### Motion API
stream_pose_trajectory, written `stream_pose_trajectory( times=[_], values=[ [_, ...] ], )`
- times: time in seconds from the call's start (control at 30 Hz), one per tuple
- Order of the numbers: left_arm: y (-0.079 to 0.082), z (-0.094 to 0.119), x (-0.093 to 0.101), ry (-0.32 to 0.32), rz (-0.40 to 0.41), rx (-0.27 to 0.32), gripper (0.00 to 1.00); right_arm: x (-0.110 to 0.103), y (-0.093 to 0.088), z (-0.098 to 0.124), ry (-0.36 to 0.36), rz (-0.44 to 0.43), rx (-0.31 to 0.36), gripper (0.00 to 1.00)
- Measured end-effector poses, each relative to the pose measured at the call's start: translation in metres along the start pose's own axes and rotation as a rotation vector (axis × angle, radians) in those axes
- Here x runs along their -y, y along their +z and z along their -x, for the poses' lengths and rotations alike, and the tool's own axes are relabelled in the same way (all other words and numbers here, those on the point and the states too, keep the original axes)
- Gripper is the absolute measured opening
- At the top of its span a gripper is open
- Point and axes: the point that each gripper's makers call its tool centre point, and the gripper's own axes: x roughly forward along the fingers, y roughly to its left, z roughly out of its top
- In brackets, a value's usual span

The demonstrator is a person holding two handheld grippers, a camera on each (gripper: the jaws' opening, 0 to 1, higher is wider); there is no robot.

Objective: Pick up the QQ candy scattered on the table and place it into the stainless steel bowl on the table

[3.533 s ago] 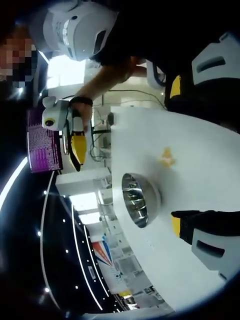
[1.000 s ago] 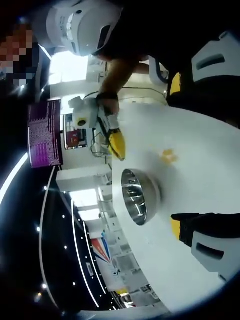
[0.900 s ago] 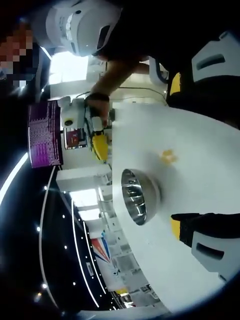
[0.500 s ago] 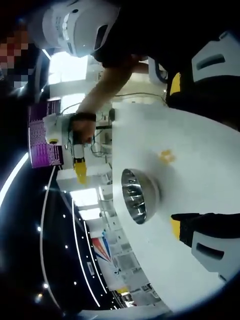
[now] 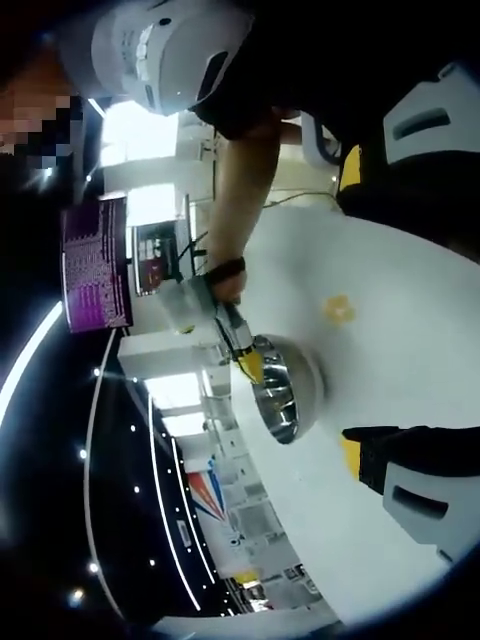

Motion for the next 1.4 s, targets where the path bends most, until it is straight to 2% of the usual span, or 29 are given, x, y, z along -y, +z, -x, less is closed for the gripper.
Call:
stream_pose_trajectory(
  times=[0.33, 0.43, 0.57, 0.9, 1.03, 1.17, 1.4],
  values=[
    [-0.001, -0.005, 0.005, -0.026, 0.01, -0.004, 0.93, -0.002, -0.013, -0.003, 0.003, 0.017, -0.039, 0.08],
    [0.0, -0.006, 0.006, -0.029, 0.011, -0.004, 0.95, -0.002, -0.014, -0.002, 0.004, 0.02, -0.03, 0.15],
    [0.003, -0.006, 0.012, -0.057, 0.019, 0.006, 0.95, -0.005, -0.015, -0.002, 0.013, 0.066, -0.029, 0.26],
    [0.002, -0.007, 0.01, -0.038, 0.007, -0.011, 0.95, 0.002, -0.01, 0.005, -0.013, 0.065, -0.003, 0.26],
    [0.001, -0.006, 0.011, -0.038, 0.005, -0.015, 0.95, 0.008, -0.003, 0.01, -0.033, 0.047, 0.032, 0.26],
    [0.002, -0.006, 0.011, -0.035, 0.003, -0.013, 0.95, 0.015, 0.013, 0.018, -0.047, 0.03, 0.076, 0.26],
    [0.001, -0.006, 0.011, -0.035, -0.001, -0.018, 0.95, 0.016, 0.058, 0.044, -0.072, 0.074, 0.161, 0.26]
  ],
)
